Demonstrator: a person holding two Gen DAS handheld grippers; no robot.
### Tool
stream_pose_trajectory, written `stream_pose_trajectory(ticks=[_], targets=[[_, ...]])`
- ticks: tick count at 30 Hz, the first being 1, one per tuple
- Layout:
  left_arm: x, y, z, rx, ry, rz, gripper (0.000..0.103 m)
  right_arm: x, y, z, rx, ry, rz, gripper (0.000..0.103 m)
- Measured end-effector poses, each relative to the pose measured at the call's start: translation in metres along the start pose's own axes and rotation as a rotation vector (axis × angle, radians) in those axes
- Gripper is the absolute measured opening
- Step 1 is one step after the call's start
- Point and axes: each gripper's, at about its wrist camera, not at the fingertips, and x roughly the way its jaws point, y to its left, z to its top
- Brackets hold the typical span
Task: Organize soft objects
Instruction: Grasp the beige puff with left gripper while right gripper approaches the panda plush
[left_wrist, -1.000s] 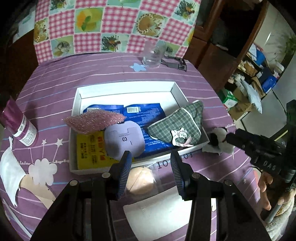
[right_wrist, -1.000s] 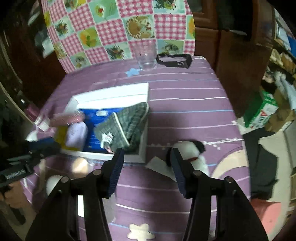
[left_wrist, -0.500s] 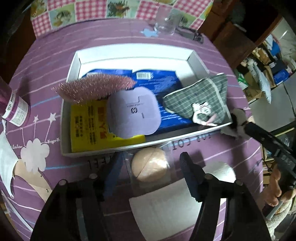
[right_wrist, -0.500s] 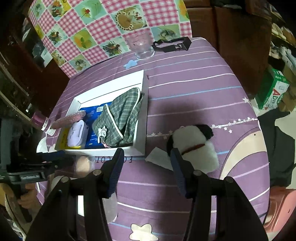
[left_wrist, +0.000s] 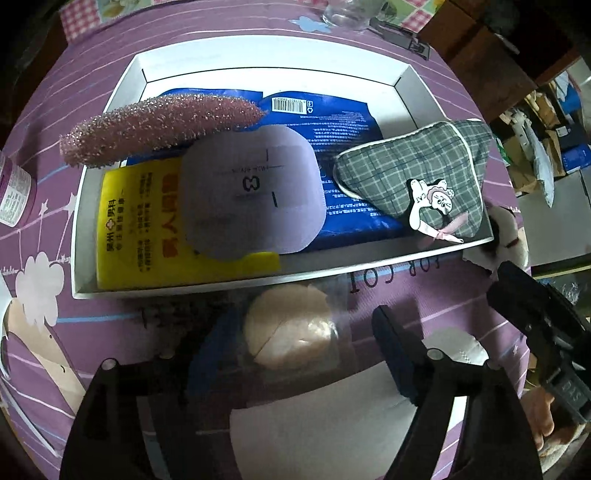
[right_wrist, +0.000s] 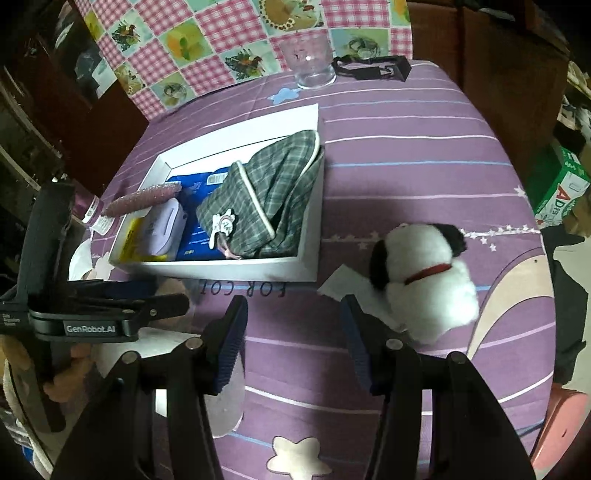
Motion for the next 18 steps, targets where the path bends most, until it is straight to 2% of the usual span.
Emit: stream_pose_trajectory(ticks=[6,9,11,13,14,17,18], targets=[[0.007,-0.015,-0.004,0.037,-0.001,0.064,0.084,0.007,0.005,-0.003,-0.002,0.048,0.089,0.054],[0.01,-0.022,-0.007,0.048,-0.01,0.094,0.085,0.01,0.009,-0.005,-0.013,0.057,0.081,0.054],[0.01,-0.022,-0.008,0.056,-0.017,0.117,0.082,0.012,0.011,-0.006,-0.014,0.061,0.07,0.054],[0.008,-0.021,-0.009,0.047,-0.027,0.167,0.063,0.012,0.01,-0.006,-0.012,0.063,0.07,0.054],[0.006,-0.017,-0.008,0.029,-0.033,0.173,0.061,0.012,0.01,-0.006,-0.012,0.063,0.069,0.054],[0.001,-0.006,-0.008,-0.019,-0.041,0.133,0.049,0.012,0.009,-0.006,-0.011,0.062,0.067,0.054],[-0.001,-0.002,-0.008,-0.033,-0.044,0.118,0.041,0.012,0.008,-0.006,-0.01,0.062,0.068,0.054]])
